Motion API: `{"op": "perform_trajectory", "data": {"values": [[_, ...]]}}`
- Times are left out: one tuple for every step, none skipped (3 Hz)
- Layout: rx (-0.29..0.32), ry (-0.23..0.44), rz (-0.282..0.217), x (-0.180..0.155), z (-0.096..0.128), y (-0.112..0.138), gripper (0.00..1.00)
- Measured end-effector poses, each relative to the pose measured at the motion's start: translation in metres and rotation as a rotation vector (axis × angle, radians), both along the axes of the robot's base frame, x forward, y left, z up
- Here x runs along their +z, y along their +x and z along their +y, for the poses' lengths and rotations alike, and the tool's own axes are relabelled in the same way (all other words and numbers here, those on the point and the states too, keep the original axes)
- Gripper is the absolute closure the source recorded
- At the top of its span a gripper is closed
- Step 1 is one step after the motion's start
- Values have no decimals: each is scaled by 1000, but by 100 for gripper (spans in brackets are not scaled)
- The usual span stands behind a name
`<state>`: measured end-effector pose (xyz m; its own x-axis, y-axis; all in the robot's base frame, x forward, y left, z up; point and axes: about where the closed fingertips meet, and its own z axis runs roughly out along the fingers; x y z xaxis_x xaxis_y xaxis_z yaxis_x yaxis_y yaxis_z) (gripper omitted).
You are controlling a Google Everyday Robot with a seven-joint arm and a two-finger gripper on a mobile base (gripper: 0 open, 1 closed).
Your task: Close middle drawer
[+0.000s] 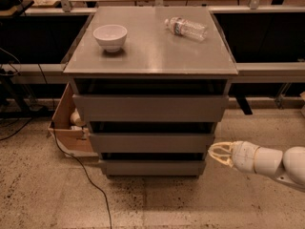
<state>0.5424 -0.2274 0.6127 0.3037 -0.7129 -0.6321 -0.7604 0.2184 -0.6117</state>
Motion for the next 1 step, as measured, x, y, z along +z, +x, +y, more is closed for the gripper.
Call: {"op": "perform_trajectory", "data": {"values": [[0, 0, 0, 0, 0, 0, 74]]}}
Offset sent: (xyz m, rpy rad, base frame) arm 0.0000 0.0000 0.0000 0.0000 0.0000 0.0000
